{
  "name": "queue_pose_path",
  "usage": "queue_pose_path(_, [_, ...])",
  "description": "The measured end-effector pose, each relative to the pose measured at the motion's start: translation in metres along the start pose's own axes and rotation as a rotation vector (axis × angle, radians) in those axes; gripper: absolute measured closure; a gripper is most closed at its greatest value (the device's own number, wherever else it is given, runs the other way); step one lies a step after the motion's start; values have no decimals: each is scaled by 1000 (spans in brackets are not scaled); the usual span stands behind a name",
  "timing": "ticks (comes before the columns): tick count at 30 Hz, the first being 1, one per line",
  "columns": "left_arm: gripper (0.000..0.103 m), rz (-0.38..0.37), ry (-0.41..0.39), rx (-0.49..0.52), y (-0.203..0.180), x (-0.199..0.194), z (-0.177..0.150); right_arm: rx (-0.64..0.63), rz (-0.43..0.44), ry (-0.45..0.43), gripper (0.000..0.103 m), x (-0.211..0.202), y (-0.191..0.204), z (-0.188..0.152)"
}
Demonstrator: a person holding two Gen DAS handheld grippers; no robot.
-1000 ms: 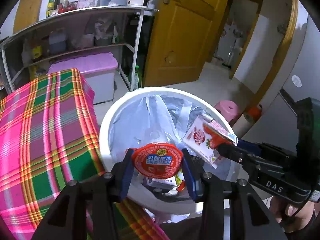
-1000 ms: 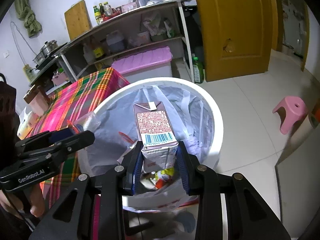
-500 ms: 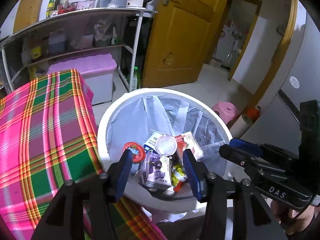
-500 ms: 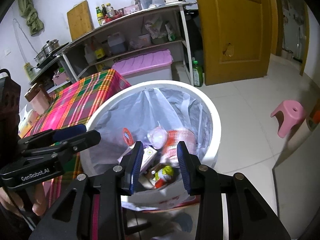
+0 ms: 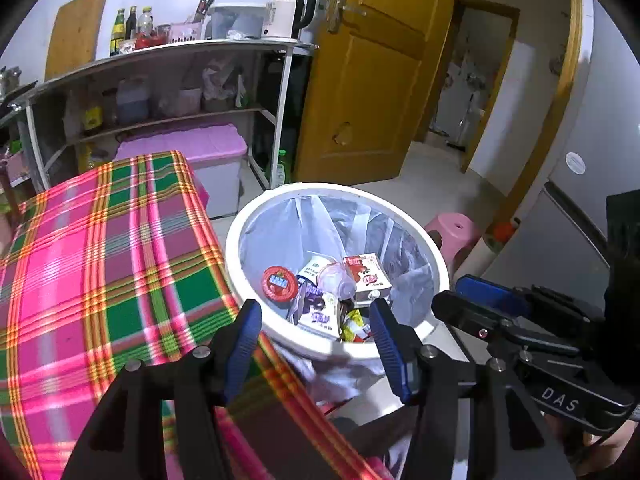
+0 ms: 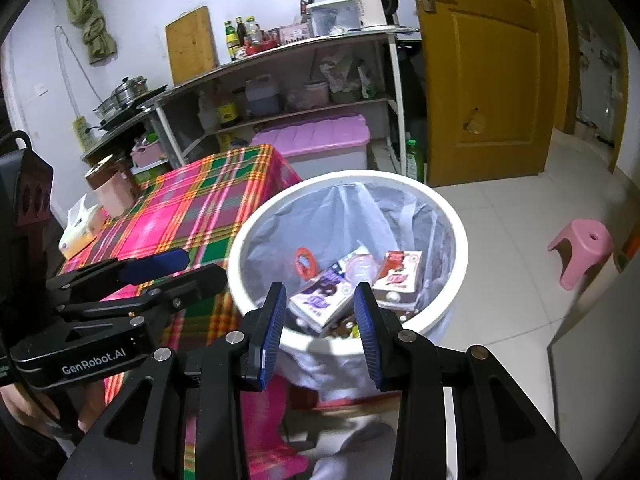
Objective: Collect trash
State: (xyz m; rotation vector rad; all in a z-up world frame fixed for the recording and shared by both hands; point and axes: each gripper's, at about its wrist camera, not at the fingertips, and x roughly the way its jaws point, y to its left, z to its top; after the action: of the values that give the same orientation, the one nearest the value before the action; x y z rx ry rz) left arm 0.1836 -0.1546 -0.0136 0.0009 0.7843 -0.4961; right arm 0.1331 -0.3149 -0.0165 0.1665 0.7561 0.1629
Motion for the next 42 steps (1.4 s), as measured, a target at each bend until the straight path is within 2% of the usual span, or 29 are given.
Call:
queue_pose_path(22, [47, 87, -83, -25, 0, -91, -55, -50, 15, -45, 65, -59, 40, -41])
queue_pose_path(31, [47, 110, -103, -28, -3, -106, -66, -59, 14, -62, 65, -72, 45, -51])
queue_pose_path(42, [47, 117, -108, -35, -2, -107, -68, -61, 15, -62, 65, -73, 46, -52])
